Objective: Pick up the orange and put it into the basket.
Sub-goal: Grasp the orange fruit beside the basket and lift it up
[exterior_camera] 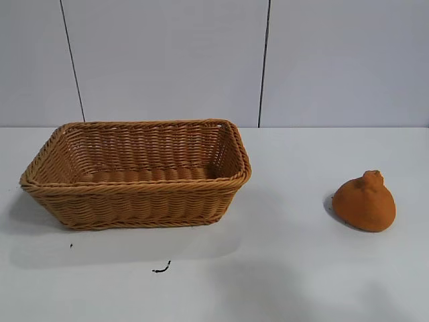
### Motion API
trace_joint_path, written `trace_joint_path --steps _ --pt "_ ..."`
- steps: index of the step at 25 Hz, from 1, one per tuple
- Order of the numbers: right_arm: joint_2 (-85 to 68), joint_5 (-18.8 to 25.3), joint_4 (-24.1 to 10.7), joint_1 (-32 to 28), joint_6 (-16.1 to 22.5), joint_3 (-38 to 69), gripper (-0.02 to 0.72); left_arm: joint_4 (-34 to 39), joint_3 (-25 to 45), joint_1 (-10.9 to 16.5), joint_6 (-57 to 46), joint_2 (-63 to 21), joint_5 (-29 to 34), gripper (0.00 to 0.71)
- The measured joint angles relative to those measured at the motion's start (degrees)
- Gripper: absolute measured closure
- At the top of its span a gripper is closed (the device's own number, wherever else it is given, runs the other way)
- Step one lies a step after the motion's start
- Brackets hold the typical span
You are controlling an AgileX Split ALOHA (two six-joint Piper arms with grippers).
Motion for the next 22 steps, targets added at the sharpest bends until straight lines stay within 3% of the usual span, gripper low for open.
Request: trace_joint_path --steps 10,16,22 --pt "28.48 0.69 3.45 0.02 -1.95 -20.15 0.01 0.0 0.0 0.0 0.0 0.0 0.0 0.044" --pt "39.42 1.27 5.98 0.02 -2.92 -22.32 0.01 0.0 0.0 0.0 0.0 0.0 0.0 0.044" --pt "48.33 1.13 6.17 0.02 -3.18 -22.32 0.01 0.0 0.0 0.0 0.0 0.0 0.0 0.044"
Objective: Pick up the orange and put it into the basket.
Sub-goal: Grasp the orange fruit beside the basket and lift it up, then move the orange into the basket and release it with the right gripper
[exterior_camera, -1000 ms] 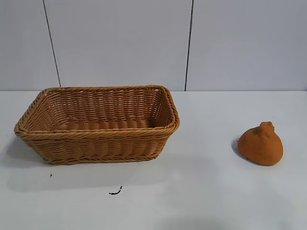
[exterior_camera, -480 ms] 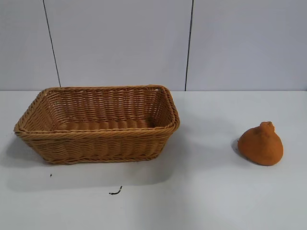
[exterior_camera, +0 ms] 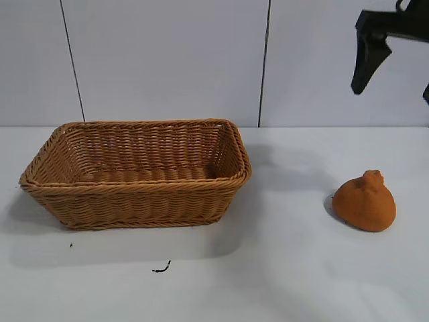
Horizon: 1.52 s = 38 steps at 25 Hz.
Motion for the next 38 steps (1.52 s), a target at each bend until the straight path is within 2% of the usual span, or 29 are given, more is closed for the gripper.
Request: trace_joint_path --steps 7,9,11,13,14,16,27,28,31,38 --pt "8.15 -2.97 0.21 0.0 0.0 0.0 0.013 0.0 0.0 0.0 0.0 0.0 0.0 0.044" --pt "9.32 -3.12 0.21 0.0 0.0 0.0 0.056 0.0 0.0 0.0 0.0 0.0 0.0 0.044" --pt "9.7 -3.44 -0.02 0.0 0.11 0.0 0.155 0.0 0.0 0.0 0.0 0.0 0.0 0.044" --pt "9.7 -3.74 -0.23 0.0 0.23 0.0 0.355 0.0 0.0 0.0 0.0 0.0 0.0 0.044" --pt "9.7 -3.74 -0.23 0.0 0.23 0.0 0.355 0.0 0.0 0.0 0.0 0.0 0.0 0.044" --pt "9.25 -3.35 -0.23 0.0 0.23 -0.02 0.634 0.0 0.0 0.0 0.0 0.0 0.0 0.044" --pt "5.36 2.29 -0.29 0.0 0.23 -9.45 0.63 0.0 0.0 0.0 0.0 0.0 0.0 0.044" --pt "4.62 5.05 -0.29 0.0 0.23 -13.1 0.63 0.0 0.0 0.0 0.0 0.0 0.0 0.044" --pt "4.3 8.53 -0.29 0.0 0.48 -19.23 0.63 0.0 0.0 0.0 0.0 0.0 0.0 0.044" --pt "4.3 9.43 -0.45 1.39 1.89 -27.33 0.63 0.0 0.0 0.0 0.0 0.0 0.0 0.044"
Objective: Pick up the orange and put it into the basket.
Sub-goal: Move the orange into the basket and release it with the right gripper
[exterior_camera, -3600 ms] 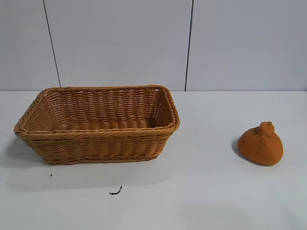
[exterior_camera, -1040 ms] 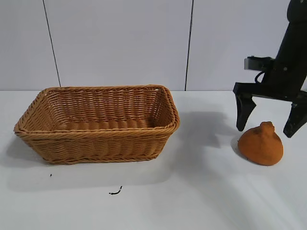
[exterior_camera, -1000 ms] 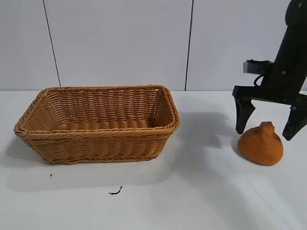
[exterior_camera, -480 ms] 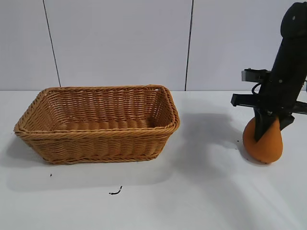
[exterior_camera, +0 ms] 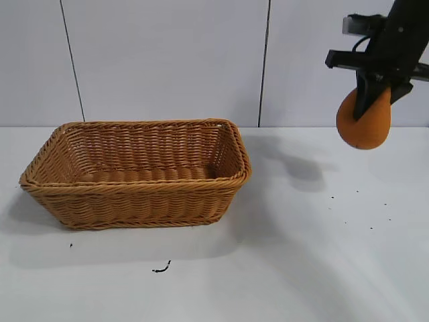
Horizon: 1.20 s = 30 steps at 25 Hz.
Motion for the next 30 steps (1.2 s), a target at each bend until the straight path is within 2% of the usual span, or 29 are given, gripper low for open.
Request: trace_joint_path --steps 9,13,18,25,30 --pt "0.0 -0.87 -0.01 13.47 1.17 -0.28 0.63 0.0 0.0 0.0 0.0 0.0 0.0 0.044" --pt "0.05 -5.22 0.04 21.0 1.84 -0.28 0.63 0.0 0.0 0.0 0.0 0.0 0.0 0.044" --pt "0.9 -12.83 0.04 28.53 3.79 -0.4 0.63 0.0 0.0 0.0 0.0 0.0 0.0 0.044" --pt "9.37 -21.43 0.09 32.84 6.15 -0.4 0.63 0.0 0.0 0.0 0.0 0.0 0.0 0.044" --pt "15.34 -23.1 -0.9 32.79 6.96 -0.4 0.63 0.0 0.0 0.0 0.0 0.0 0.0 0.044"
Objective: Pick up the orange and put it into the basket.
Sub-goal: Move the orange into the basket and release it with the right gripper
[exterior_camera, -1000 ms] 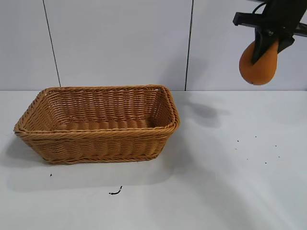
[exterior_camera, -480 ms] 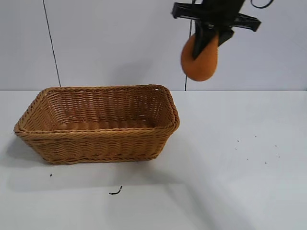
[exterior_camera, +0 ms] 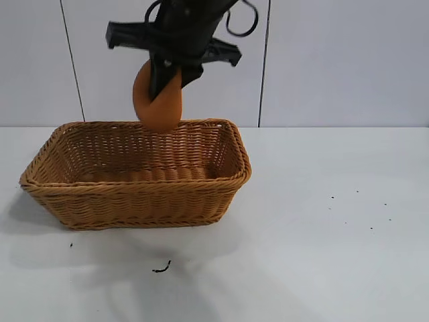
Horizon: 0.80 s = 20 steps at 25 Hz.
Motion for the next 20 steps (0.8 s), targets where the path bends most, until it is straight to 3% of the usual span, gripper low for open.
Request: trace_joint_path --steps 4,6,8,10,12,14,20 --pt "1.19 -0.23 -0.51 0.0 0.0 0.0 0.63 0.0 0.0 0.0 0.0 0.0 0.0 0.044" --pt "1.19 -0.23 -0.51 0.0 0.0 0.0 0.572 0.0 0.0 0.0 0.0 0.0 0.0 0.044" --pt "1.19 0.12 -0.51 0.0 0.0 0.0 0.417 0.0 0.0 0.0 0.0 0.0 0.0 0.044" --pt "1.06 1.15 -0.56 0.0 0.0 0.0 0.203 0.0 0.0 0.0 0.0 0.0 0.0 0.044" --pt "0.2 2.45 -0.61 -0.05 0.0 -0.08 0.084 0.0 0.0 0.0 0.0 0.0 0.0 0.044" --pt "-0.77 5.08 -1.13 -0.04 0.0 -1.16 0.036 0.0 0.0 0.0 0.0 0.0 0.0 0.044" --pt "-2.71 16.01 -3.15 -0.36 0.0 -11.49 0.01 0.0 0.0 0.0 0.0 0.0 0.0 0.044"
